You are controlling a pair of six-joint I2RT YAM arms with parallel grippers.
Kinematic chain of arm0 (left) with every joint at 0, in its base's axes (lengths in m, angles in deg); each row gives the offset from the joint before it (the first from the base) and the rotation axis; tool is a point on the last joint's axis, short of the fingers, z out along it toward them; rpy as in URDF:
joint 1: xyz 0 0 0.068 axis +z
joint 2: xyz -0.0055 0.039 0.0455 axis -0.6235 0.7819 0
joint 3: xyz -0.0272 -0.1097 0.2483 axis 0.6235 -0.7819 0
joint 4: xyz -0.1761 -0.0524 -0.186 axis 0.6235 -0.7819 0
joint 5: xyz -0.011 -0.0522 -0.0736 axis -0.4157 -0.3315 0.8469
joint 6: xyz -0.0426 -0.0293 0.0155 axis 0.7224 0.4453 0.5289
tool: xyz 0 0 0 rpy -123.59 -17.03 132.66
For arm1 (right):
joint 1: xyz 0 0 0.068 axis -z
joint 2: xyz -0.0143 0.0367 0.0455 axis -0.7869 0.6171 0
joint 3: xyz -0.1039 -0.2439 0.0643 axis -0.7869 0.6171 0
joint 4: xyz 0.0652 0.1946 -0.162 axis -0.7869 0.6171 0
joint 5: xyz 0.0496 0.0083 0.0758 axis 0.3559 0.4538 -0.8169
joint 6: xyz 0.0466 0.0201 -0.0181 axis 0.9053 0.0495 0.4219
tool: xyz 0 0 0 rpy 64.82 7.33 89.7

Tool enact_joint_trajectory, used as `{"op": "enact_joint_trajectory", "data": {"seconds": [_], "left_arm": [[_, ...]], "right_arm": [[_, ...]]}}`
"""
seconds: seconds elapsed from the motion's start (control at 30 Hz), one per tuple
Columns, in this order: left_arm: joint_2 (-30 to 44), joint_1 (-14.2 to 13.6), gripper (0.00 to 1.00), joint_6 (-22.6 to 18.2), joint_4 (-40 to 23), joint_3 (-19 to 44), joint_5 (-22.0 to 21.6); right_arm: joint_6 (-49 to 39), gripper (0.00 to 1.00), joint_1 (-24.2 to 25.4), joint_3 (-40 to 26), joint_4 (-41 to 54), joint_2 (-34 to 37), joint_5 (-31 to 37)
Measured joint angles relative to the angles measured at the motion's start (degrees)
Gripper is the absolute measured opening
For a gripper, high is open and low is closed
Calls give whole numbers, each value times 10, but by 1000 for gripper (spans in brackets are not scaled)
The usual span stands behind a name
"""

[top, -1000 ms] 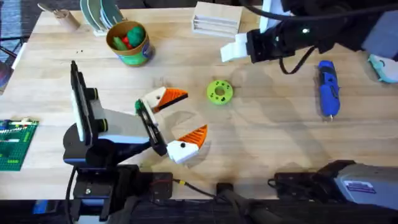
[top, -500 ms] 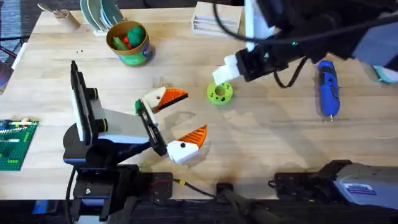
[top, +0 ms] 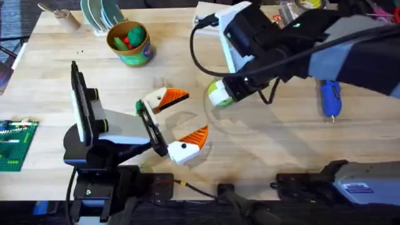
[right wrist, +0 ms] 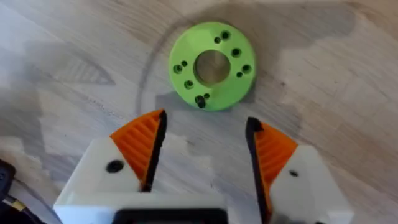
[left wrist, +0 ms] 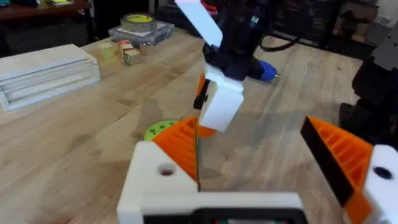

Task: Pick up the gripper from the table and insert it into the empty holder that is missing its gripper. Then pick up a screw, insert it into the mounting hole, and use the screwdriver to tighten it. Finally, clean up the table by picking up the vegetable and placing it into the bucket.

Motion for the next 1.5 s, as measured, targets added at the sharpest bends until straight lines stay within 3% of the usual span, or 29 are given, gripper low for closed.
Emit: {"op": "enact_joint_trajectory", "data": {"seconds": [0.43,0.6,1.13,1.33,1.5], "left_arm": [[0,0,993,0,0,0,0],[0,0,992,0,0,0,0],[0,0,992,0,0,0,0],[0,0,993,0,0,0,0],[0,0,993,0,0,0,0]], "right_arm": [[0,626,-17,0,-40,59,0],[0,491,-17,0,-47,59,0],[0,468,-17,0,-46,70,0],[0,436,-17,0,-45,79,7],[0,347,-17,0,-43,79,11]]}}
